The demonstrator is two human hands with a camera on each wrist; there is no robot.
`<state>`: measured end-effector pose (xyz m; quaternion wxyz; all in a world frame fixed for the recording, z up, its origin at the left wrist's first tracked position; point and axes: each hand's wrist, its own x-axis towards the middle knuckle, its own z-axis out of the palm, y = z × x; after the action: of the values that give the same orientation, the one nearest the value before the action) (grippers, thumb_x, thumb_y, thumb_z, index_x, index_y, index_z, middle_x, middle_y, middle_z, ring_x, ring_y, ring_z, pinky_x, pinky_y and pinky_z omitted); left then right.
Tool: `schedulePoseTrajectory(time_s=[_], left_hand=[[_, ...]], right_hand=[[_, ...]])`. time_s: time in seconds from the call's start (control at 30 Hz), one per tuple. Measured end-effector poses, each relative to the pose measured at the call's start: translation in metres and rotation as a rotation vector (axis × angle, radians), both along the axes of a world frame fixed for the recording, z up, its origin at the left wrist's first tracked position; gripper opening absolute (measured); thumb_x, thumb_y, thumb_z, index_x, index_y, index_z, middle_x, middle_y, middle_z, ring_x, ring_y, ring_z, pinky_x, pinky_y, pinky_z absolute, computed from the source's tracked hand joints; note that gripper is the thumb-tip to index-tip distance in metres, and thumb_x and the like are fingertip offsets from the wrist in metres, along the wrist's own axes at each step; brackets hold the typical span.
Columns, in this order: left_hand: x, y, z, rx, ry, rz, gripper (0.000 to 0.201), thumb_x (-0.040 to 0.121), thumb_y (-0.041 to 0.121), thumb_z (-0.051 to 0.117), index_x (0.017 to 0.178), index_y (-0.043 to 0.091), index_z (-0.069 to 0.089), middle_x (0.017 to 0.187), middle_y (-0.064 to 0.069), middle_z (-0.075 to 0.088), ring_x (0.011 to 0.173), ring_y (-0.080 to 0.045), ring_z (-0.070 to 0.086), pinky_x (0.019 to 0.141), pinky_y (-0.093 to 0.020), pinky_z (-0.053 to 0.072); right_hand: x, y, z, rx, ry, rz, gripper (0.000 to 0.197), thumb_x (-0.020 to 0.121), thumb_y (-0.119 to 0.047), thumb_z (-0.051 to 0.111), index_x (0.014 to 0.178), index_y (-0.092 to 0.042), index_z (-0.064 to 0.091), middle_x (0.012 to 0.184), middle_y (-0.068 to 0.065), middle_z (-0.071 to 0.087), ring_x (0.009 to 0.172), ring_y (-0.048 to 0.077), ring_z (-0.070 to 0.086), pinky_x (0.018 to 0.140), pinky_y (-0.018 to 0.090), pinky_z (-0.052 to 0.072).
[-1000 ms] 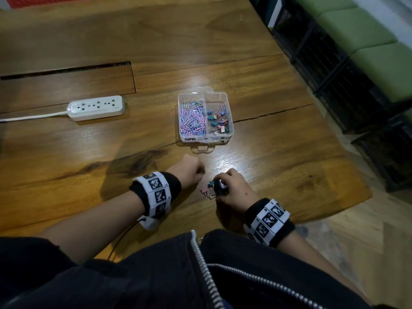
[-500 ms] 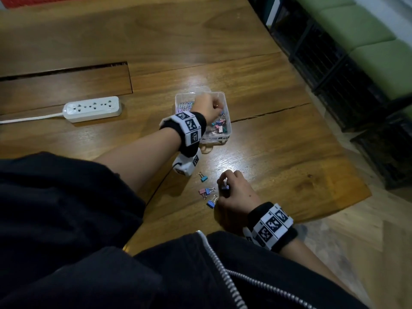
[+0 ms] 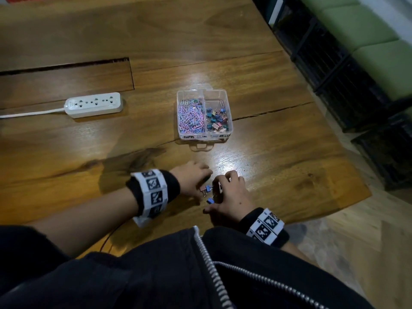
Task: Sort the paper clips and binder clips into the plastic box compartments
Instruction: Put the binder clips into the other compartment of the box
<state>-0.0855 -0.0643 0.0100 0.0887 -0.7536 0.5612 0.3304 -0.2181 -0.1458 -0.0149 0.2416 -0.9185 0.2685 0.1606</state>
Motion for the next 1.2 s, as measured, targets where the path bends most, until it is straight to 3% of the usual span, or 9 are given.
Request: schedulePoseTrajectory(time_s=[0.1, 0.27, 0.57, 0.8, 0.93, 1.07, 1.13, 1.2], left_hand=[[-0.013, 0.010, -0.010, -0.102, -0.038, 0.008, 0.069, 0.086, 0.040, 0.056, 0.145, 0.019, 0.025, 0.150, -0.004, 0.027, 0.132, -0.024, 0.028, 0.106, -0.035, 0.035], [-0.028, 0.010, -0.016, -0.202, -0.030, 0.111, 0.043, 0.090, 0.029, 0.052, 0.131, 0.016, 0.046, 0.133, -0.006, 0.041, 0.121, -0.022, 0.036, 0.094, -0.033, 0.039], [-0.036, 0.003, -0.018, -0.095, 0.021, 0.252, 0.026, 0.090, 0.013, 0.048, 0.116, 0.014, 0.051, 0.118, -0.014, 0.047, 0.107, -0.030, 0.047, 0.087, -0.035, 0.042], [-0.031, 0.007, -0.019, -0.121, 0.119, 0.251, 0.015, 0.081, 0.009, 0.056, 0.091, 0.017, 0.049, 0.095, -0.002, 0.041, 0.086, -0.017, 0.041, 0.070, -0.025, 0.035], [-0.025, 0.013, -0.018, -0.153, 0.142, 0.217, 0.018, 0.080, 0.007, 0.057, 0.094, 0.016, 0.051, 0.094, 0.000, 0.042, 0.086, -0.016, 0.041, 0.069, -0.027, 0.034], [-0.018, 0.018, -0.019, -0.164, 0.113, 0.208, 0.018, 0.081, 0.009, 0.056, 0.098, 0.015, 0.052, 0.099, -0.005, 0.051, 0.089, -0.019, 0.046, 0.070, -0.028, 0.038], [-0.013, 0.020, -0.019, -0.171, 0.125, 0.246, 0.014, 0.081, 0.009, 0.055, 0.092, 0.016, 0.051, 0.093, -0.002, 0.050, 0.087, -0.018, 0.048, 0.068, -0.026, 0.037], [-0.008, 0.023, -0.018, -0.177, 0.160, 0.293, 0.013, 0.081, 0.010, 0.056, 0.084, 0.019, 0.048, 0.087, 0.001, 0.051, 0.082, -0.016, 0.049, 0.066, -0.025, 0.036]], right_hand=[[0.003, 0.003, -0.005, 0.008, -0.068, -0.023, 0.060, 0.070, -0.035, 0.072, 0.119, -0.015, 0.045, 0.123, 0.009, 0.037, 0.110, 0.024, 0.036, 0.090, 0.033, 0.041], [0.005, -0.001, -0.008, 0.115, -0.112, -0.084, 0.033, 0.076, -0.017, 0.067, 0.105, -0.010, 0.053, 0.113, 0.010, 0.044, 0.103, 0.026, 0.043, 0.085, 0.032, 0.040], [0.005, -0.015, -0.001, 0.118, -0.034, -0.157, 0.024, 0.071, -0.014, 0.063, 0.091, -0.018, 0.050, 0.095, 0.005, 0.052, 0.086, 0.024, 0.055, 0.074, 0.032, 0.047], [0.009, -0.034, 0.006, 0.200, -0.047, -0.198, 0.026, 0.072, -0.003, 0.064, 0.089, -0.014, 0.048, 0.076, 0.000, 0.052, 0.074, 0.020, 0.054, 0.058, 0.025, 0.044], [0.031, -0.053, 0.025, 0.261, -0.076, -0.297, 0.033, 0.072, -0.005, 0.068, 0.097, -0.014, 0.049, 0.086, 0.001, 0.051, 0.077, 0.016, 0.055, 0.069, 0.027, 0.053], [0.069, -0.076, 0.050, 0.227, -0.312, -0.299, 0.033, 0.074, -0.004, 0.066, 0.101, -0.012, 0.049, 0.083, -0.003, 0.049, 0.071, 0.010, 0.052, 0.062, 0.020, 0.049], [0.088, -0.084, 0.055, 0.191, -0.433, -0.310, 0.032, 0.077, -0.004, 0.064, 0.105, -0.009, 0.050, 0.091, 0.000, 0.052, 0.076, 0.012, 0.053, 0.062, 0.017, 0.046], [0.104, -0.090, 0.052, 0.152, -0.492, -0.326, 0.037, 0.080, -0.011, 0.064, 0.113, -0.008, 0.050, 0.102, 0.003, 0.053, 0.089, 0.013, 0.052, 0.074, 0.020, 0.047]])
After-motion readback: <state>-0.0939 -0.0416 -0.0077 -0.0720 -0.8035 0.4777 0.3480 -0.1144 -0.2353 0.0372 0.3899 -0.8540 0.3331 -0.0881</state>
